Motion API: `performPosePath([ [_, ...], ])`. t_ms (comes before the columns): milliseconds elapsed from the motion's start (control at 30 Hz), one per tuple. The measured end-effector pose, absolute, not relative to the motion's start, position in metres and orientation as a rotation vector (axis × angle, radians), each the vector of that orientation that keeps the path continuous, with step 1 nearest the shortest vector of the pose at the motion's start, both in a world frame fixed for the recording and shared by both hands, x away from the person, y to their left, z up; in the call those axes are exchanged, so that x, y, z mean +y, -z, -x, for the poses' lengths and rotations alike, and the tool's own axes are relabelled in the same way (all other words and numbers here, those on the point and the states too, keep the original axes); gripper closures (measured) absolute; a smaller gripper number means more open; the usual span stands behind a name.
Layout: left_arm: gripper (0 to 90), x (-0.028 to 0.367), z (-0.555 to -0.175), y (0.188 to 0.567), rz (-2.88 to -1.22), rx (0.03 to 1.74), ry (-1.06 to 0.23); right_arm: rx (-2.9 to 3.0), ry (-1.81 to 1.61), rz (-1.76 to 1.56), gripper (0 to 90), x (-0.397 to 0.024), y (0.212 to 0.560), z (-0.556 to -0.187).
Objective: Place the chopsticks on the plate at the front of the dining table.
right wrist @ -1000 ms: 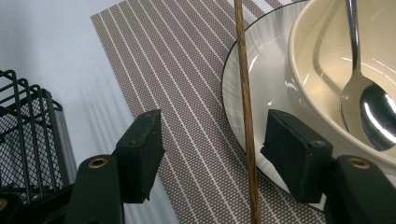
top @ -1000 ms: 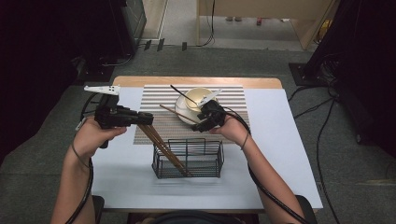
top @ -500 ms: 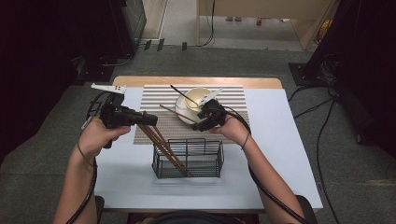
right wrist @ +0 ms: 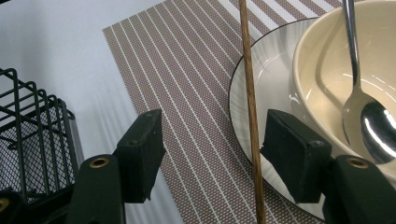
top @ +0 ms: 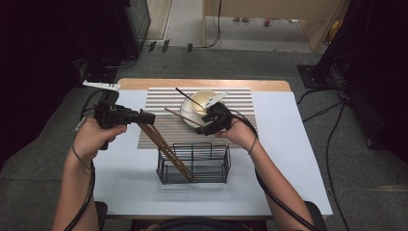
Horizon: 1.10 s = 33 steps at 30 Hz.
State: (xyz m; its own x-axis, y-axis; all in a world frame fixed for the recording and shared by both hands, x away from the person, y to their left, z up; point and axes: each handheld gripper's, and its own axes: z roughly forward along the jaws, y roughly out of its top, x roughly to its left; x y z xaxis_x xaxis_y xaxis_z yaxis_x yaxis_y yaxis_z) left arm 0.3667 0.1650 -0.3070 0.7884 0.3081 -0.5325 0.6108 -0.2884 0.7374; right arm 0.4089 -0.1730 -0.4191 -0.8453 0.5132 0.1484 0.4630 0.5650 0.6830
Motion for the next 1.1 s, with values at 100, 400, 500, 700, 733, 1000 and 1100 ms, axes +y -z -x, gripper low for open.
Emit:
performPosePath([
  [100,84.5,0.17,-0.366,0.303,-1.885,0.696,0.336,2.718,-1.158,-0.849,38.5,-0.173,0.419,-0.409],
  [400,84.5,0.183,-0.367,0.295,-1.853,0.698,0.32,2.725,-1.172,-0.844,38.5,-0.171,0.418,-0.408],
  [500,84.5,0.19,-0.367,0.294,-1.831,0.703,0.313,2.725,-1.171,-0.844,38.6,-0.172,0.418,-0.408],
  [700,84.6,0.201,-0.368,0.291,-1.781,0.706,0.32,2.731,-1.163,-0.843,38.5,-0.171,0.419,-0.408],
  [733,84.6,0.201,-0.368,0.29,-1.778,0.705,0.317,2.732,-1.162,-0.843,38.5,-0.171,0.419,-0.408],
  [1000,84.6,0.209,-0.369,0.283,-1.752,0.703,0.303,2.734,-1.156,-0.847,38.5,-0.171,0.42,-0.408],
  [1100,84.6,0.213,-0.369,0.28,-1.739,0.707,0.288,2.733,-1.155,-0.848,38.5,-0.172,0.42,-0.409],
])
